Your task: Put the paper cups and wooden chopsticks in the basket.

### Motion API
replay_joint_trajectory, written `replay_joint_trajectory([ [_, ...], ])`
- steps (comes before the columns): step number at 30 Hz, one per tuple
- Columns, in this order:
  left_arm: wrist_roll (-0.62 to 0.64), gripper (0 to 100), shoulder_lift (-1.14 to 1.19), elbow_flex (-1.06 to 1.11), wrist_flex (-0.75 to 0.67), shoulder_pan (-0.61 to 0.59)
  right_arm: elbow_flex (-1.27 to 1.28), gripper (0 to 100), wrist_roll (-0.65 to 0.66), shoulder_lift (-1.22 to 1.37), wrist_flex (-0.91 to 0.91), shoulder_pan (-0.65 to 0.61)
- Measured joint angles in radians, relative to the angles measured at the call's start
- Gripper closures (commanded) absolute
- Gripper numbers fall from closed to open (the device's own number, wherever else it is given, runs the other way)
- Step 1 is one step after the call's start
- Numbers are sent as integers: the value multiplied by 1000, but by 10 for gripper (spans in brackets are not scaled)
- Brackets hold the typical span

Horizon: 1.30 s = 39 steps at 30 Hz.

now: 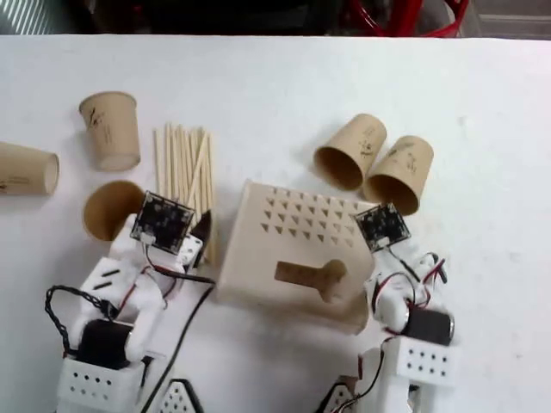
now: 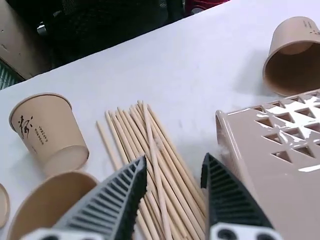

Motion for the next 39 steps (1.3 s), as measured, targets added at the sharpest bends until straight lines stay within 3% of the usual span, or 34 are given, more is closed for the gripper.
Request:
replay_joint_trajectory([
  [6, 0, 813, 68, -6, -11, -3, -40, 733, -31, 186, -72, 11],
  [10, 0, 813, 275, -84, -12, -34, -86, 733, -54, 226, -77, 95],
  [19, -6, 849, 718, -236, -21, -37, -87, 733, -54, 232, -77, 64],
  [26, -6, 849, 749, -252, -21, -37, -87, 733, -55, 273, -123, 46],
  [39, -6, 849, 756, -298, -21, 2, -305, 730, -78, 764, -255, 18],
])
